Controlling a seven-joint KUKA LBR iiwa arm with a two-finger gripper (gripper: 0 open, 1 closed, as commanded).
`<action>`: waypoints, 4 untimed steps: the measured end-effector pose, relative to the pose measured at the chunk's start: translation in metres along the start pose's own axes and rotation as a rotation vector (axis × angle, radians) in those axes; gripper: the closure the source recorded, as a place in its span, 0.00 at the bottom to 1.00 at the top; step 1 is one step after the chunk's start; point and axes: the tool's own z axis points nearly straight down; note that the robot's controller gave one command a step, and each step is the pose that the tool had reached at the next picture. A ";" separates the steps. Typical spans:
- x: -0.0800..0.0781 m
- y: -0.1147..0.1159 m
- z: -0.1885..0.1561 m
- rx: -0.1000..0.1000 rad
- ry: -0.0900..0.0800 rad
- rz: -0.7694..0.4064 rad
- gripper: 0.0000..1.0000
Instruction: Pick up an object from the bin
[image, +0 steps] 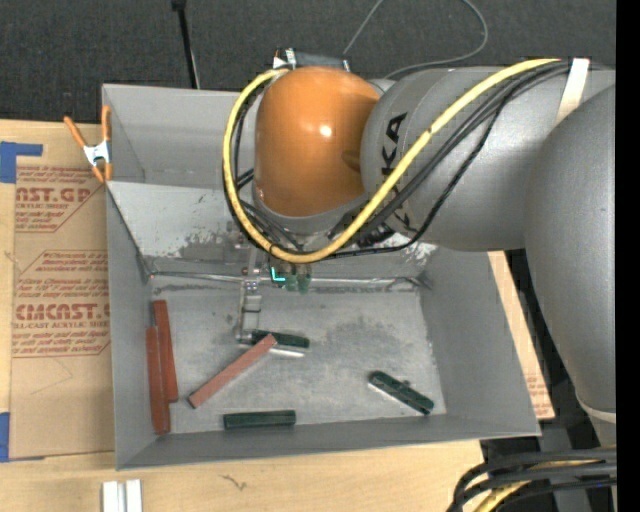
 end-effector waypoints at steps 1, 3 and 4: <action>0.037 -0.021 0.157 0.002 0.000 -0.242 0.00; -0.017 -0.039 -0.033 0.002 -0.019 -0.458 1.00; -0.015 -0.038 -0.028 0.000 -0.009 -0.459 0.00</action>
Offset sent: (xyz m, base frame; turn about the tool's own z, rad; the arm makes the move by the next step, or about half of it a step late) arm -0.0351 -0.0212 -0.1527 -0.2410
